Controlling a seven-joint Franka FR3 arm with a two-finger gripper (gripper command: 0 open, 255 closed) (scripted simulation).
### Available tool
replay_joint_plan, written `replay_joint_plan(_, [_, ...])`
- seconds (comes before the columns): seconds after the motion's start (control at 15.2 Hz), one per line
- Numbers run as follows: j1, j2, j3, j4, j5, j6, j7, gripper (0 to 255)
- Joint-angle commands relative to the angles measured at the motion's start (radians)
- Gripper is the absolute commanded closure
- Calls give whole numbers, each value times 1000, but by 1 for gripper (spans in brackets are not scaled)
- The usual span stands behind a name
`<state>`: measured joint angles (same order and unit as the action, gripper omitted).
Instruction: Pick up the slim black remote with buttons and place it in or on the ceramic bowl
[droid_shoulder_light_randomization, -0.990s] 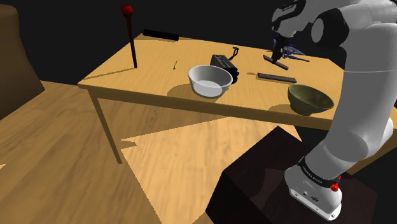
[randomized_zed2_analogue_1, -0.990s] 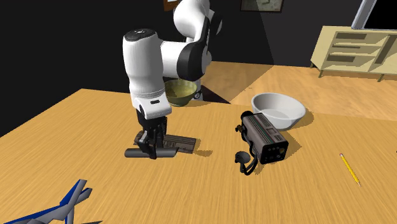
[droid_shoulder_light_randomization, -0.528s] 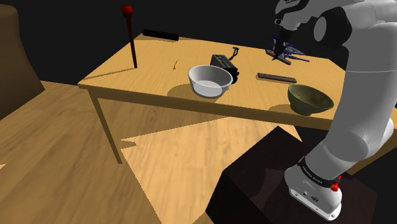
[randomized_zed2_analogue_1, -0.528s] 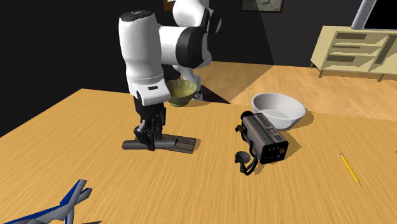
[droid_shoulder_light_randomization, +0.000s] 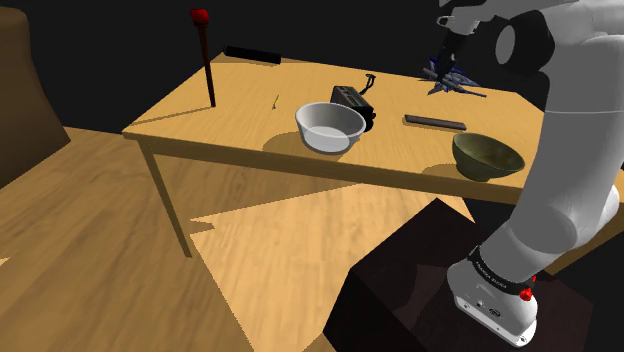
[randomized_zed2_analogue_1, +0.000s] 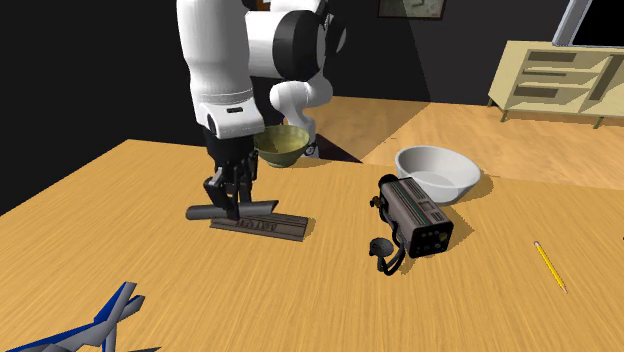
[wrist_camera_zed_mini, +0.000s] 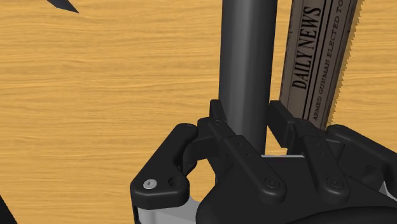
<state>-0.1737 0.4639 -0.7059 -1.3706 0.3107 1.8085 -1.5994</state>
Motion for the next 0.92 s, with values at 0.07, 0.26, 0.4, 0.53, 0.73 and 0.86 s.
replay_joint_plan(0.07, [-7, 1, -1, 43, -2, -41, 5, 255])
replay_joint_plan(0.26, [-17, 5, -1, 88, 0, -81, 8, 255])
replay_joint_plan(0.4, [59, -106, -27, -67, -62, -22, 26, 255])
replay_joint_plan(0.53, [125, -215, -47, -202, -131, 26, 56, 255])
replay_joint_plan(0.73, [201, -383, -58, -377, -251, 79, 127, 255])
replay_joint_plan(0.86, [231, -497, -49, -481, -337, 101, 186, 255])
